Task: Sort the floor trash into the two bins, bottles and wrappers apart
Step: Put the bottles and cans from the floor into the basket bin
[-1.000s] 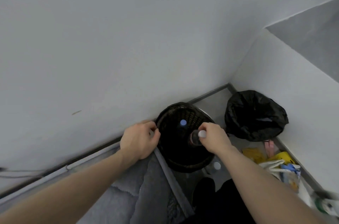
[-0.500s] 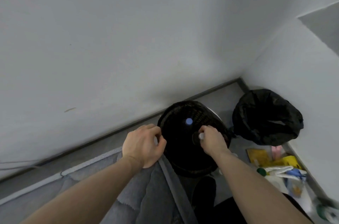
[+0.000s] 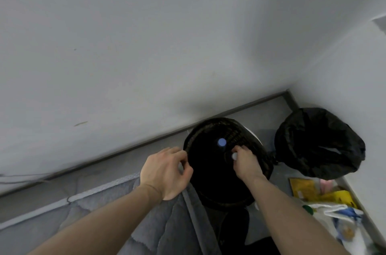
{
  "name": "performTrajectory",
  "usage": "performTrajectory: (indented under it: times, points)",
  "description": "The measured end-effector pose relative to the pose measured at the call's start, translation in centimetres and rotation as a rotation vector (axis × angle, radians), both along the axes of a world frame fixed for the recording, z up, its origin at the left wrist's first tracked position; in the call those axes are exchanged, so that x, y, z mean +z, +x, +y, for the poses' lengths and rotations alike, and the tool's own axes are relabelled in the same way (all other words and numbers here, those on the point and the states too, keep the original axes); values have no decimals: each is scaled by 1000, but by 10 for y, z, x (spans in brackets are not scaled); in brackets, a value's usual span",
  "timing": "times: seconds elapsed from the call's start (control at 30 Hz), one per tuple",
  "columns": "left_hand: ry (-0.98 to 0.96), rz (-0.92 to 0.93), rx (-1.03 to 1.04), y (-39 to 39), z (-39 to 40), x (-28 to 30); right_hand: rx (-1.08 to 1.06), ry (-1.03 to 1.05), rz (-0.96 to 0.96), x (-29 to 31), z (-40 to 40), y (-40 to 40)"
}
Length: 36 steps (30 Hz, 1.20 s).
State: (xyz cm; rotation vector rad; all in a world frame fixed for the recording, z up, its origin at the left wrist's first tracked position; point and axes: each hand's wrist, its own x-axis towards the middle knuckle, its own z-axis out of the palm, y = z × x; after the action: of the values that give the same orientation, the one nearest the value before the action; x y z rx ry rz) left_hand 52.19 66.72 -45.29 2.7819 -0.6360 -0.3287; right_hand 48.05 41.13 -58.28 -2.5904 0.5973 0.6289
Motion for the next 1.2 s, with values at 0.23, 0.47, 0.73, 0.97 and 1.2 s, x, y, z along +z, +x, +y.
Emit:
performTrajectory:
  times: [0.23, 0.47, 0.73, 0.97, 1.2]
  points:
    - [7, 4, 18, -1, -1, 0, 11, -2, -6, -1, 3, -4]
    - [2, 4, 6, -2, -1, 2, -44, -6, -65, 5, -4, -7]
    - [37, -14, 17, -2, -2, 3, -48, 9, -56, 8, -2, -5]
    - [46, -9, 20, -2, -3, 2, -115, -23, -80, 3, -6, -3]
    - [75, 4, 25, -1, -4, 2, -145, 35, -168, 4, -4, 0]
